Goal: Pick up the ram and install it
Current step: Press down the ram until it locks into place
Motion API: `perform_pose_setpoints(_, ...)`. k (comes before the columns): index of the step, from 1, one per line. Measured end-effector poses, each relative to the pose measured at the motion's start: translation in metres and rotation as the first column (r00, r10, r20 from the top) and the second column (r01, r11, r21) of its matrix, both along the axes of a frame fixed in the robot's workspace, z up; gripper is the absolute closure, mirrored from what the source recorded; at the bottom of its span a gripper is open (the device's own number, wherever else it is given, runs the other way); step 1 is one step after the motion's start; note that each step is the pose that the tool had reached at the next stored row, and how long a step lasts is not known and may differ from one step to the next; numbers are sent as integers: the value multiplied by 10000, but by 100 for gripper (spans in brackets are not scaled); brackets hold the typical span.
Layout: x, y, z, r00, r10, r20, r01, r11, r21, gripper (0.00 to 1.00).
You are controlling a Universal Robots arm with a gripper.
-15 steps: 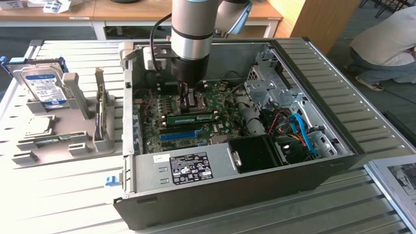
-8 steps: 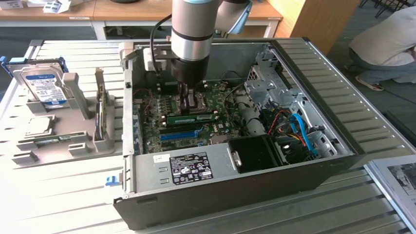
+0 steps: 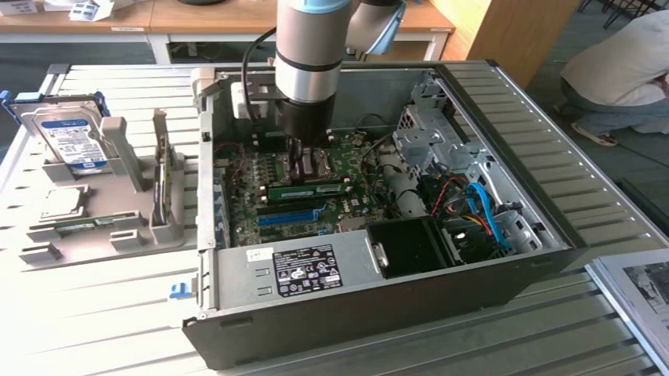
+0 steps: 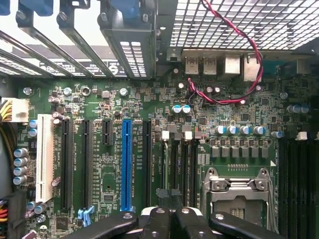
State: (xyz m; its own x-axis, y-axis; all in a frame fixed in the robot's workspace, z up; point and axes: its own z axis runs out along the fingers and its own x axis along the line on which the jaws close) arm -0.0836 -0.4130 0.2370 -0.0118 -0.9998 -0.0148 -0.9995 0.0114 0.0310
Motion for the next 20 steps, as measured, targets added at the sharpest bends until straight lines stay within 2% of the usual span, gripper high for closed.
perform_pose_setpoints(20, -3, 0, -57, 10000, 0, 1, 0, 10000, 2, 90)
